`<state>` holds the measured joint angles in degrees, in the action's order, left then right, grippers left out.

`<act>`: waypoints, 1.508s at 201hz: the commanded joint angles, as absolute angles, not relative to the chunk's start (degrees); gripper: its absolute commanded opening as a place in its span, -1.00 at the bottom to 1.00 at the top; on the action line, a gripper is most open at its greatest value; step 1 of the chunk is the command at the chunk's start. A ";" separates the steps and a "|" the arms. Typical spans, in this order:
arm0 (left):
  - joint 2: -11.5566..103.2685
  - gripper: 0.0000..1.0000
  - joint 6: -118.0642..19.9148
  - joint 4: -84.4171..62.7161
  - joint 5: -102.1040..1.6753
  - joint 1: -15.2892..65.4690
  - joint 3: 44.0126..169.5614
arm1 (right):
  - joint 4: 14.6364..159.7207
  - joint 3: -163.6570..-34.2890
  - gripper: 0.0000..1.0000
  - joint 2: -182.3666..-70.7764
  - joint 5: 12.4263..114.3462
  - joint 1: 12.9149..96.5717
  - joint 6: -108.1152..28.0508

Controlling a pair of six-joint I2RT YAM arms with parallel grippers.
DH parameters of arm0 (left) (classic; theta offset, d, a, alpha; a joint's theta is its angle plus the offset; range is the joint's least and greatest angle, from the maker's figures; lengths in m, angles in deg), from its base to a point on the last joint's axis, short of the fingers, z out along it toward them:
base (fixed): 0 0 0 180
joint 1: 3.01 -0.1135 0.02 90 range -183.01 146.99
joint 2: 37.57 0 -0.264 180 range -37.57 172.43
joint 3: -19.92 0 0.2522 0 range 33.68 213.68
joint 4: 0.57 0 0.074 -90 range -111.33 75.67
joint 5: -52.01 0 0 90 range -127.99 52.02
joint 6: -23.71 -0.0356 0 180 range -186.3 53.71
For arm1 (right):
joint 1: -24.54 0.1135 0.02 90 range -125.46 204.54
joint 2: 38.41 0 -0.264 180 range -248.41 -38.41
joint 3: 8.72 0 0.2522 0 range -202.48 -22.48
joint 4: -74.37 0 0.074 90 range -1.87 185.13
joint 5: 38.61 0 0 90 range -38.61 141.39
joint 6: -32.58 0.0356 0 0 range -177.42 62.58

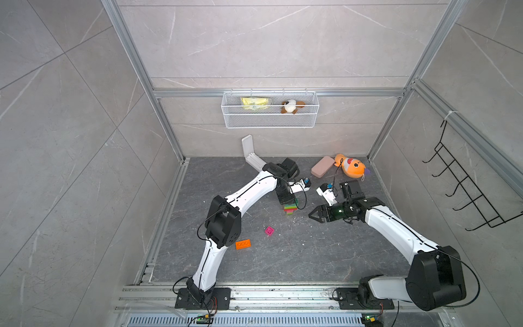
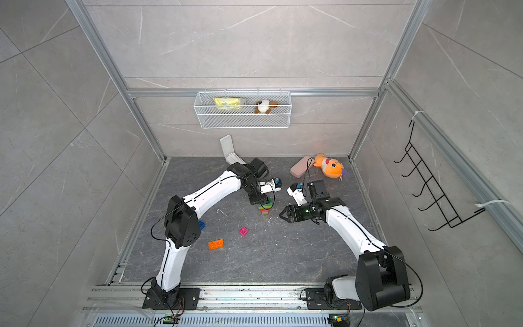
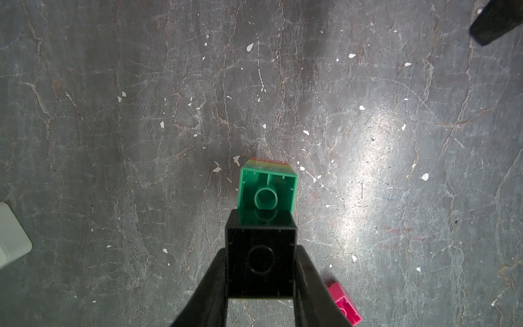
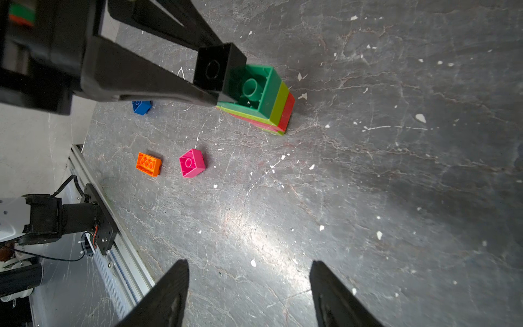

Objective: Assemble a carrot with lego
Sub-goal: Assemble the lego brick with the lego brick.

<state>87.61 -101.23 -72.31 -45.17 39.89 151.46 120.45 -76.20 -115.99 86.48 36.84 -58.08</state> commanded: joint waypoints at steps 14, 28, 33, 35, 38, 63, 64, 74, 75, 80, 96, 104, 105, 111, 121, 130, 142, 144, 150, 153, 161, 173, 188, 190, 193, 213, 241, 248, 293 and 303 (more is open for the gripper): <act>91.36 -0.78 -99.80 -79.78 -42.91 40.50 150.79 | 120.91 -76.19 0.41 -116.64 85.84 36.66 -57.52; 91.27 -0.79 -99.39 -80.15 -42.69 40.48 150.79 | 120.91 -76.21 0.41 -116.59 85.78 36.64 -57.51; 91.23 -0.79 -99.37 -80.26 -42.72 40.44 150.79 | 120.96 -76.18 0.41 -116.63 85.83 36.64 -57.49; 91.24 -0.79 -99.37 -80.34 -42.73 40.44 150.81 | 120.92 -76.25 0.41 -116.63 85.79 36.60 -57.50; 91.26 -0.79 -99.35 -80.45 -42.70 40.47 150.73 | 120.91 -76.24 0.41 -116.63 85.82 36.66 -57.47; 91.73 -0.80 -99.23 -81.28 -42.73 40.48 151.73 | 120.91 -76.36 0.41 -116.88 85.82 36.59 -57.50; 91.81 -0.80 -99.24 -81.34 -42.73 40.44 151.85 | 120.91 -76.36 0.41 -116.89 85.83 36.58 -57.50; 92.51 -0.80 -99.34 -82.31 -42.82 40.47 153.08 | 120.91 -76.45 0.41 -116.98 85.88 36.66 -57.44; 92.59 -0.80 -99.34 -82.42 -42.82 40.53 153.19 | 120.91 -76.45 0.41 -116.98 85.86 36.62 -57.43; 93.03 -0.80 -99.34 -82.94 -42.84 40.52 153.95 | 120.91 -76.45 0.41 -116.98 85.97 36.61 -57.42; 94.24 -0.81 -99.42 -84.61 -42.58 40.65 155.63 | 120.83 -76.40 0.41 -117.07 85.94 36.60 -57.43; 94.61 -0.82 -99.51 -85.03 -42.26 40.66 155.69 | 120.82 -76.36 0.41 -117.07 86.01 36.56 -57.46; 94.61 -0.82 -99.56 -85.06 -42.23 40.66 155.68 | 120.82 -76.36 0.41 -117.07 86.06 36.57 -57.44; 94.74 -0.82 -99.55 -85.08 -42.04 40.67 155.65 | 120.82 -76.36 0.41 -117.07 85.98 36.63 -57.46; 94.98 -0.82 -99.79 -85.16 -41.81 40.74 155.68 | 120.76 -76.36 0.41 -117.07 85.99 36.62 -57.45; 95.19 -0.82 -100.20 -85.27 -41.25 40.93 155.96 | 120.74 -76.36 0.41 -117.16 85.97 36.66 -57.42; 95.45 -0.82 -101.25 -85.73 -40.72 41.35 156.36 | 120.65 -76.43 0.41 -117.33 86.16 36.64 -57.42; 95.48 -0.82 -101.53 -85.88 -40.65 41.41 156.44 | 120.65 -76.47 0.41 -117.33 86.12 36.62 -57.42; 95.51 -0.82 -101.98 -86.20 -40.42 41.61 156.69 | 120.65 -76.51 0.41 -117.41 86.10 36.61 -57.42; 95.50 -0.82 -102.17 -86.27 -40.12 41.70 156.89 | 120.65 -76.53 0.41 -117.42 86.16 36.67 -57.42; 95.49 -0.82 -102.57 -86.60 -39.80 41.78 157.49 | 120.65 -76.58 0.41 -117.42 86.14 36.64 -57.42; 97.57 -0.81 -103.31 -87.51 -39.29 41.82 158.76 | 120.56 -76.40 0.41 -117.42 86.12 36.62 -57.42; 98.96 -0.82 -104.29 -89.37 -38.13 42.06 160.54 | 120.47 -76.28 0.41 -117.48 86.13 36.67 -57.36; 99.11 -0.82 -104.44 -89.63 -38.09 42.07 160.80 | 120.47 -76.27 0.41 -117.46 86.15 36.63 -57.34; 99.39 -0.81 -104.56 -90.04 -38.01 42.05 161.28 | 120.47 -76.24 0.41 -117.50 86.17 36.63 -57.37; 100.61 -0.81 -105.28 -91.40 -37.72 42.21 163.44 | 120.48 -76.03 0.41 -117.60 86.02 36.66 -57.42; 101.23 -0.80 -104.92 -91.59 -37.70 42.19 164.27 | 120.54 -76.16 0.41 -117.70 86.06 36.67 -57.42; 101.35 -0.80 -104.31 -91.55 -37.90 42.20 164.57 | 120.48 -76.04 0.41 -117.68 86.09 36.63 -57.42; 101.72 -0.79 -103.19 -91.20 -38.86 41.82 163.67 | 120.55 -76.01 0.41 -117.71 86.19 36.66 -57.48; 102.06 -0.78 -103.08 -91.19 -38.86 41.54 163.74 | 120.47 -75.92 0.41 -117.54 86.02 36.65 -57.42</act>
<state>96.20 -103.46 -85.53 -39.66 42.01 166.52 120.42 -76.20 -117.17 86.26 36.84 -58.06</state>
